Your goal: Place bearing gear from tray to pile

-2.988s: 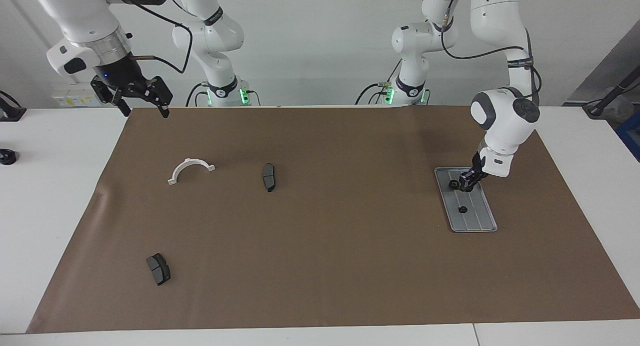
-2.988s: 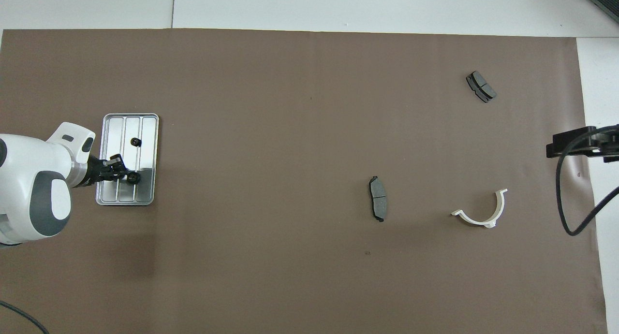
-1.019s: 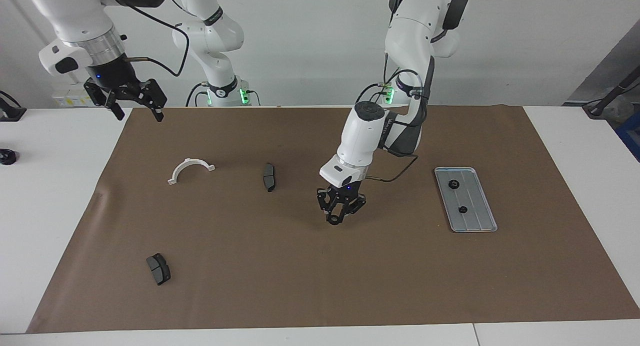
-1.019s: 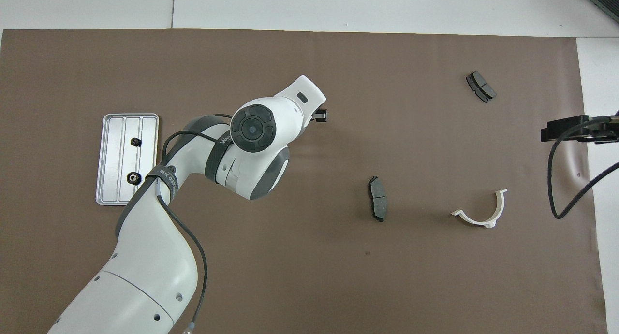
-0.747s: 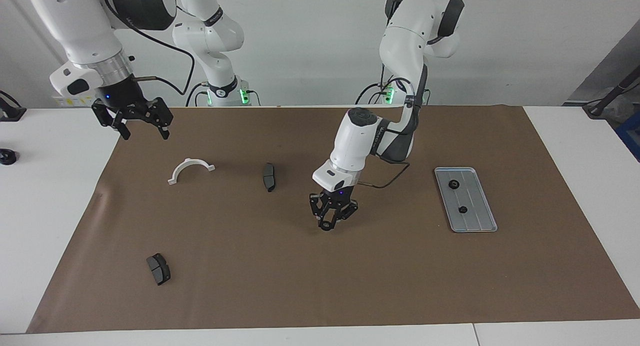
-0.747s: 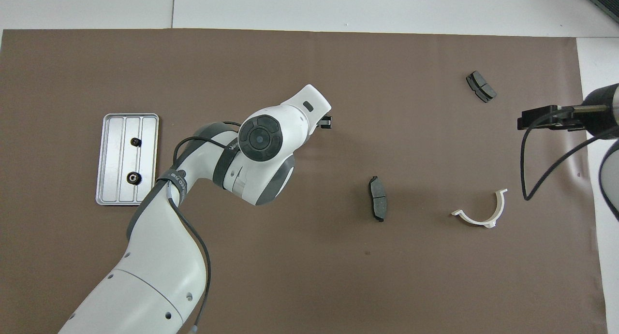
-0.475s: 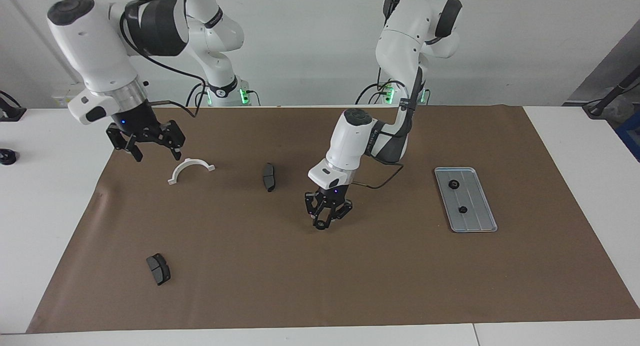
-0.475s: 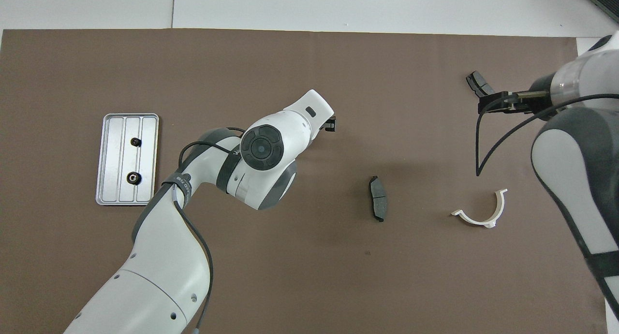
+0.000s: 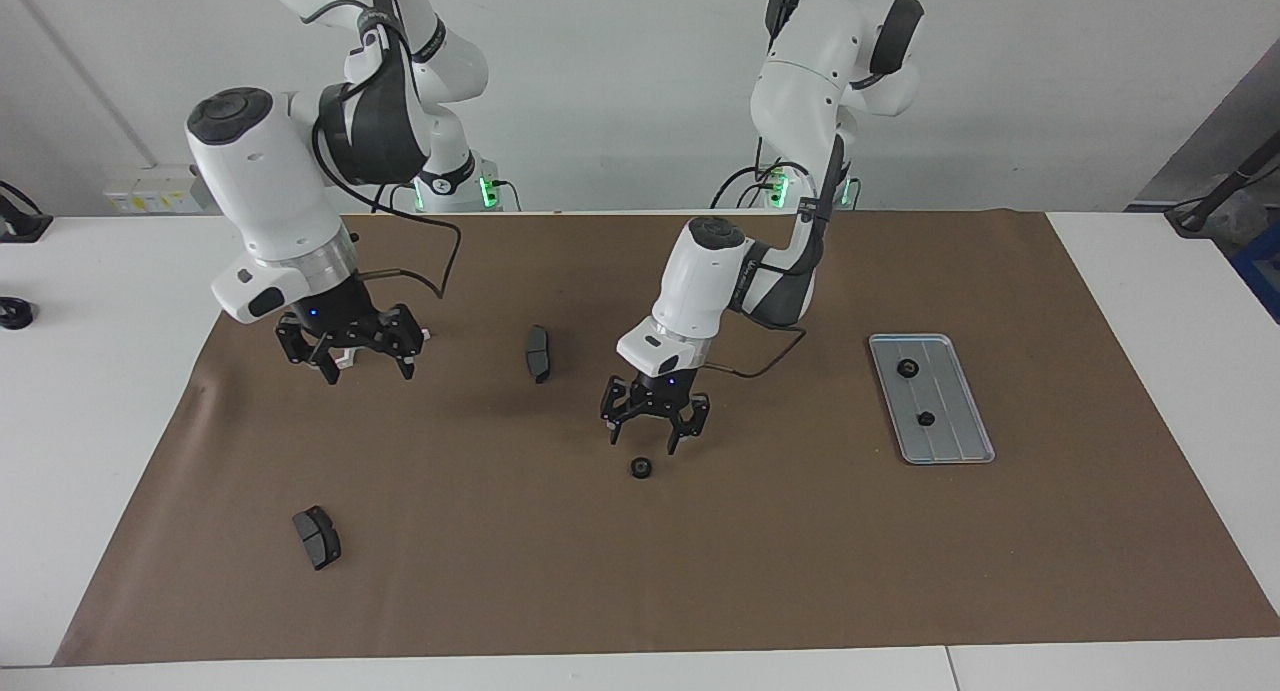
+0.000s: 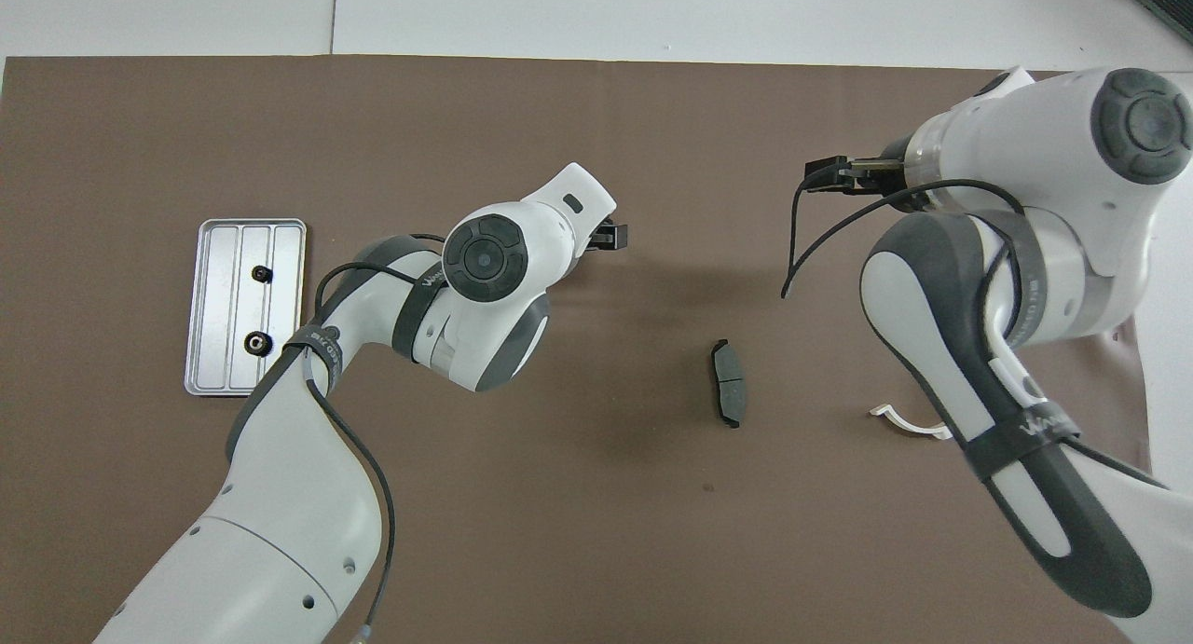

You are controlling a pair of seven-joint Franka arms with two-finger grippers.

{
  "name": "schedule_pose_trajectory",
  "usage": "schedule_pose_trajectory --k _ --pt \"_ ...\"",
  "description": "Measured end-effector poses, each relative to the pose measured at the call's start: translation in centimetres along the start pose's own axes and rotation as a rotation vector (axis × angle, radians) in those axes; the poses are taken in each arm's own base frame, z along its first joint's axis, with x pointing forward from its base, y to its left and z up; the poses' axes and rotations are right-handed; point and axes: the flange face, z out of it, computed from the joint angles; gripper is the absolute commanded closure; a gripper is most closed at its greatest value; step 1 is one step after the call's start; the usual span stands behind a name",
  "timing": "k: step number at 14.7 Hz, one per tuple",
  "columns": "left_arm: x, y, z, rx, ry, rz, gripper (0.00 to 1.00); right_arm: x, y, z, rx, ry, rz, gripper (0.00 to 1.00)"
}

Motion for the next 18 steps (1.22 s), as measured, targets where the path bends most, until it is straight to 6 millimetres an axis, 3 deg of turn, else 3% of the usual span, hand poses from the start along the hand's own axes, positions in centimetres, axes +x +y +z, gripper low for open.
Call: schedule_pose_trajectory --k 5,10,12,15,18 --pt "1.0 -7.4 -5.4 0.074 -0.074 -0.005 0.00 -1.1 -9.2 5.1 0.043 0.031 -0.004 0.00" --pt "-0.1 -16.0 -12.0 0.139 -0.186 0.006 0.00 -4.3 -18.1 13.3 0.040 0.042 -0.079 0.00" --pt "0.2 -20.2 -14.0 0.158 -0.238 0.015 0.00 -5.4 -19.9 16.3 0.036 0.056 -0.123 0.00" --pt "0.6 -26.0 -15.2 0.166 -0.263 0.026 0.00 -6.5 -21.7 17.7 0.028 0.080 -0.187 0.00" --pt "0.1 -30.9 -15.0 0.169 -0.267 0.040 0.00 -6.9 -22.6 17.5 -0.007 0.101 -0.264 0.30"
